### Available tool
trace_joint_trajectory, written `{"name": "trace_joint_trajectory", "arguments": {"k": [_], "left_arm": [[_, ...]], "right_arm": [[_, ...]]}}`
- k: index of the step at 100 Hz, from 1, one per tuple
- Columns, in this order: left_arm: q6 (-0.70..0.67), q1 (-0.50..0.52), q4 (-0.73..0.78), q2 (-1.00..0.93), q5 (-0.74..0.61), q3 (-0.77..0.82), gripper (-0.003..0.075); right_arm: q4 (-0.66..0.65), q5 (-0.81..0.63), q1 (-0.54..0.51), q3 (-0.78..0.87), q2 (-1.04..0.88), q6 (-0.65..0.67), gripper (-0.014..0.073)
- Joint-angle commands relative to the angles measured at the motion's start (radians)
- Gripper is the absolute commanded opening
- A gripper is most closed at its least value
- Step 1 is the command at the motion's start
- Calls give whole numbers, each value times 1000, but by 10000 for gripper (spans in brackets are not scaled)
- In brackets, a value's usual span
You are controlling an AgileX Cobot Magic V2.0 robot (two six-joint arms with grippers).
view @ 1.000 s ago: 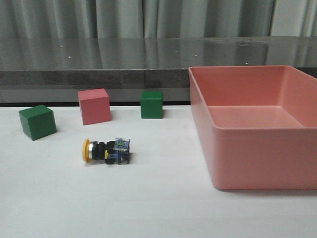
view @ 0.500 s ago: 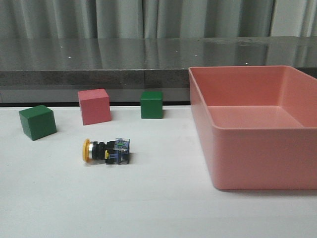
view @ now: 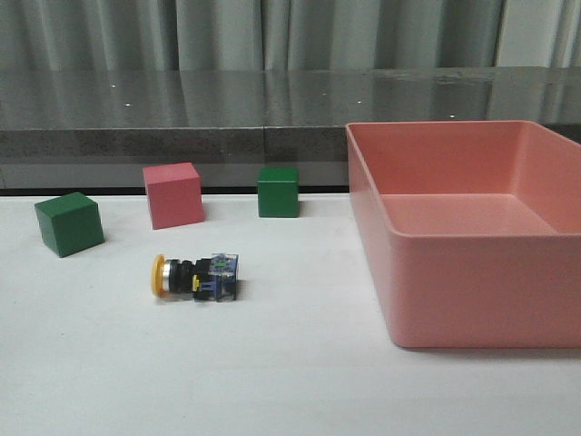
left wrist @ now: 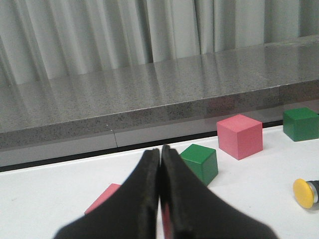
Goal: Place and stand button with both arms
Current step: 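Raise the right gripper away from the button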
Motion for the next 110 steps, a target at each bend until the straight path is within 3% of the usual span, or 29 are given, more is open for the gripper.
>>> {"name": "trace_joint_trajectory", "arguments": {"k": [1,47,63,76,98,110], "left_arm": [[-14,3,-9,-31,-77,30,-19],[-14,3,-40,-31,-120,15,-19],[-21,3,-156,16,35,-114,-19],[-21,3,-193,159,172,-286,-19],[-14,3,-242,519,292,-556,-19],[103,-12,-261,703,327,-664,-19]], "right_arm": [[8,-81,-6,-24,1,2,-109],[8,-81,-6,-24,1,2,-109],[8,-81,-6,-24,1,2,-109],[8,-81,-6,-24,1,2,-109],[8,-81,-6,-24,1,2,-109],[8,-81,-6,-24,1,2,-109]]}}
